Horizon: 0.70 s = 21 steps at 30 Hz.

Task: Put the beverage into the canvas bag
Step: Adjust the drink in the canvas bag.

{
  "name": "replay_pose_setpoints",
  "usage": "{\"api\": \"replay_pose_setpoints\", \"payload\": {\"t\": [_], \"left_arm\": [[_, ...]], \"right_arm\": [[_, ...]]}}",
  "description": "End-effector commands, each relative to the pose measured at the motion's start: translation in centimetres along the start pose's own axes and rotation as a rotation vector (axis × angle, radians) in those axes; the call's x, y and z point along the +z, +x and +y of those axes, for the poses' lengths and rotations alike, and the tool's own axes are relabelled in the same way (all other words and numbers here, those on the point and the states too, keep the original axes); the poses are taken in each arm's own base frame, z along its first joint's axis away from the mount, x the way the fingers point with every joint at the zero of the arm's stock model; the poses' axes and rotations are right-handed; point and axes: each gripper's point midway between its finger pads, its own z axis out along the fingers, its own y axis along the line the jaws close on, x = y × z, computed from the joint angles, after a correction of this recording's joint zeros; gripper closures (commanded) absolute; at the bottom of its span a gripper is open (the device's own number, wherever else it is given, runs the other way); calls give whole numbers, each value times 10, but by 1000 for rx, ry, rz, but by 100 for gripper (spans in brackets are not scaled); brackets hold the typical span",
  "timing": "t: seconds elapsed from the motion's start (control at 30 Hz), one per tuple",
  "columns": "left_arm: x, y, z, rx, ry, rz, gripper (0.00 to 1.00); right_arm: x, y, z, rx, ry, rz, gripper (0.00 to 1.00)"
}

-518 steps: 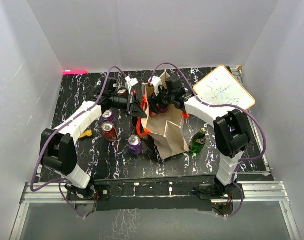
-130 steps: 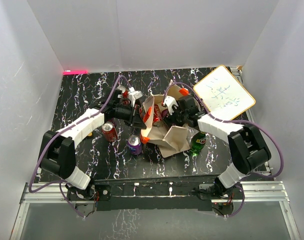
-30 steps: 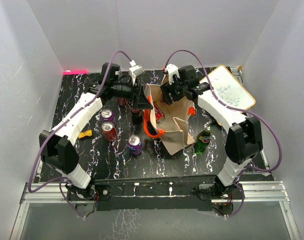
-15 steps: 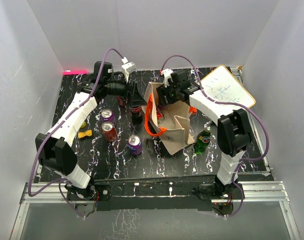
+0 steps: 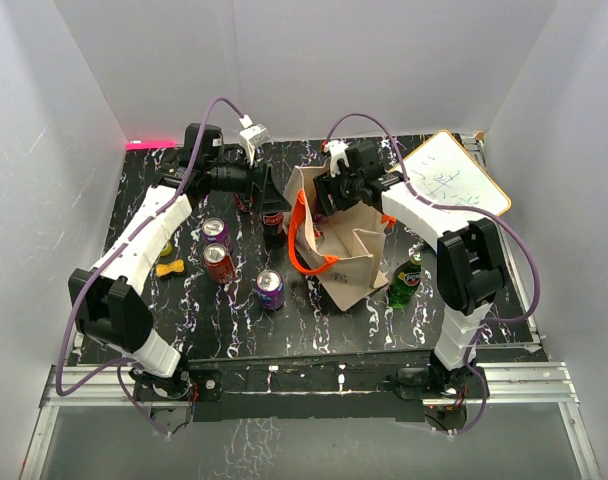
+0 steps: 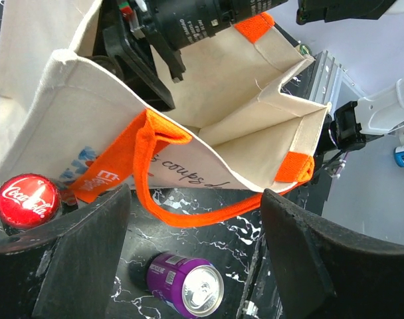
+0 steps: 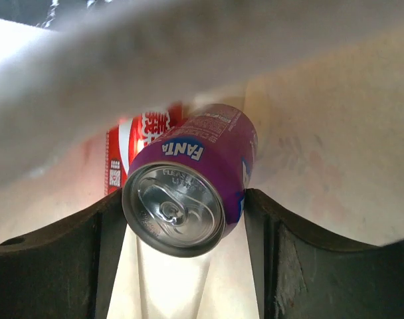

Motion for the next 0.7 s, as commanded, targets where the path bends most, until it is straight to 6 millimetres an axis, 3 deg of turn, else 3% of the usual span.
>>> {"api": "replay_pose_setpoints", "payload": {"t": [0.0,0.3,0.47,0.67], "left_arm": [[-7,-8,-2,35,-26,-23,23],[8,-50,48,62,-192,-97,21],[23,-67,58,184,-202,-83,12],[44,-72,67,258,-207,-2,12]], "right_arm": [[-31,-11,55,26,-224,-31,92],[-51,-27,30,-30,-55,-110,92],[-58,-28,30,-42,-44,-114,92],[-70,-30,32,-56,-43,-130,92]]}}
